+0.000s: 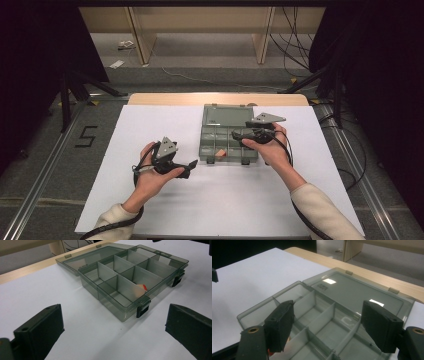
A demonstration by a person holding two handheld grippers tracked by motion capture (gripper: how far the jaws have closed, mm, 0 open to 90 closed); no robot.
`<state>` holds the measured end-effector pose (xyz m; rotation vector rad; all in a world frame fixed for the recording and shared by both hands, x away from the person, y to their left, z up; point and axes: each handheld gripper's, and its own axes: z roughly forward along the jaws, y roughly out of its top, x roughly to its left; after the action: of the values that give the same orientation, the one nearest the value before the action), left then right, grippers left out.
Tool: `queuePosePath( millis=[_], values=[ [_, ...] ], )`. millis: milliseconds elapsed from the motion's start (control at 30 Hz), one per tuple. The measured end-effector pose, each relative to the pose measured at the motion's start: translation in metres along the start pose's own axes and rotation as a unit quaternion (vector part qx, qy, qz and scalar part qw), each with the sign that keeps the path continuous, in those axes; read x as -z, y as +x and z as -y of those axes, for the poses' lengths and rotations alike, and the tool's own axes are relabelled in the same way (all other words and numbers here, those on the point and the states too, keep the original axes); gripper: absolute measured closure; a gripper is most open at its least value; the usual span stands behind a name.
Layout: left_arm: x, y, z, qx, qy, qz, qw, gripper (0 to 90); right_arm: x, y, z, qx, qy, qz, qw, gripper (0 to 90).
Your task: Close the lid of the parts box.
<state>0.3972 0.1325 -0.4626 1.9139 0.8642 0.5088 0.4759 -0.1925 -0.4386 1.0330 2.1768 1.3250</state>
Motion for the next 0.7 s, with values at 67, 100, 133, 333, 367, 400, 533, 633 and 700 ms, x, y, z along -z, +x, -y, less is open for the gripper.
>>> queuePosePath(
  millis=[67, 100, 133, 333, 367, 400, 533, 633, 700],
  values=[
    [0.0, 0.0, 0.0, 0.001, -0.001, -0.001, 1.0, 0.7, 0.002, -0.003, 0.0, -0.003, -0.002, 0.003, 1.0, 28.0],
    [0.001, 0.0, 0.0, 0.001, -0.002, -0.002, 1.0, 0.7, 0.002, -0.005, 0.0, -0.005, -0.004, 0.006, 1.0, 28.1],
    [0.001, 0.0, 0.0, 0.001, -0.002, -0.002, 1.0, 0.7, 0.003, -0.006, -0.001, -0.006, -0.004, 0.008, 0.9999, 28.1],
    [0.001, -0.001, 0.002, -0.001, 0.0, 0.003, 1.0, 0.9, 0.004, -0.01, -0.002, -0.014, -0.002, 0.017, 0.9998, 28.6],
    [0.001, -0.001, 0.002, -0.002, 0.0, 0.004, 1.0, 0.9, 0.004, -0.011, -0.002, -0.016, -0.001, 0.02, 0.9997, 28.9],
    [0.001, -0.002, 0.003, -0.003, 0.0, 0.005, 1.0, 0.9, 0.004, -0.011, -0.002, -0.017, -0.001, 0.023, 0.9996, 29.1],
    [0.001, -0.004, 0.002, -0.005, 0.001, 0.007, 1.0, 0.9, 0.001, -0.014, -0.003, -0.024, -0.001, 0.03, 0.9993, 30.1],
    [0.002, -0.004, 0.002, -0.005, 0.0, 0.006, 1.0, 1.0, -0.003, -0.018, -0.005, -0.033, 0.007, 0.035, 0.9988, 30.8],
    [0.002, -0.004, 0.002, -0.005, 0.0, 0.007, 1.0, 1.1, -0.006, -0.021, -0.007, -0.037, 0.008, 0.038, 0.9986, 30.8]
  ],
)
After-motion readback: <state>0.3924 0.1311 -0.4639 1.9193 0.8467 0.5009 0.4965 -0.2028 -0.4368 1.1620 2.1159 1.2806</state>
